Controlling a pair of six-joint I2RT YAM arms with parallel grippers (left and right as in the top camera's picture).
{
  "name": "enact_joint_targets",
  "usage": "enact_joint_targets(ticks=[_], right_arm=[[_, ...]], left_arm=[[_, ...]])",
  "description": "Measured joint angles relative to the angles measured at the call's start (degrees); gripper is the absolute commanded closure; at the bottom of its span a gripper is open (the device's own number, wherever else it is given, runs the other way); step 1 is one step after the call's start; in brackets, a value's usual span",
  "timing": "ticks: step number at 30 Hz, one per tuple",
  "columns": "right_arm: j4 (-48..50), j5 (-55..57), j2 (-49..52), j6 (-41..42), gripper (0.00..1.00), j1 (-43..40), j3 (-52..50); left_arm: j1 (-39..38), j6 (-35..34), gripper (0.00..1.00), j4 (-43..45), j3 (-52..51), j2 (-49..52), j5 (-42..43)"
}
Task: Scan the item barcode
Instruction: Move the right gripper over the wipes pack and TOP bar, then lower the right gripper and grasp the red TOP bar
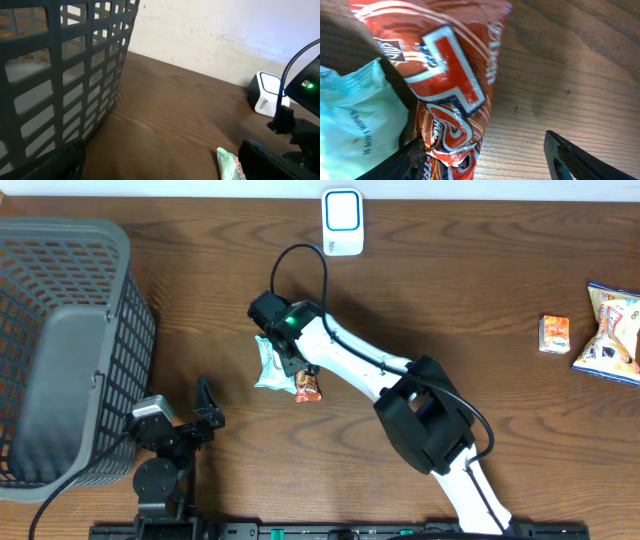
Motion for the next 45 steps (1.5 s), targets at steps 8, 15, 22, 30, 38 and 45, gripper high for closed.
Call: enact_joint_targets(ticks=[8,15,22,30,38,45], right_arm=[[-1.29,0.46,0.83,0.17,0.26,2.34,1.77],[-3.76,0.59,1.9,0.17,0.26,4.0,4.66],[-8.33,0.59,1.92,0.15,0.25,4.11,9.25],[-6.49,-1.77,1.92,0.17,0.26,4.11,11.63],[-4.07,0.0,2.58,1.2,0.27,4.15,9.29],[-4.04,0.55,2.71,1.55,0.32,4.15,9.07]], left_arm=[[0.0,0.0,0.02,0.0,0.0,0.0,0.0],[0.0,0.0,0.02,0.0,0.0,0.0,0.02],[0.0,0.0,0.02,0.0,0.0,0.0,0.0],[0.0,0.0,0.02,0.0,0.0,0.0,0.0],[0.0,0.0,0.02,0.0,0.0,0.0,0.0],[0.0,0.0,0.02,0.0,0.0,0.0,0.0]])
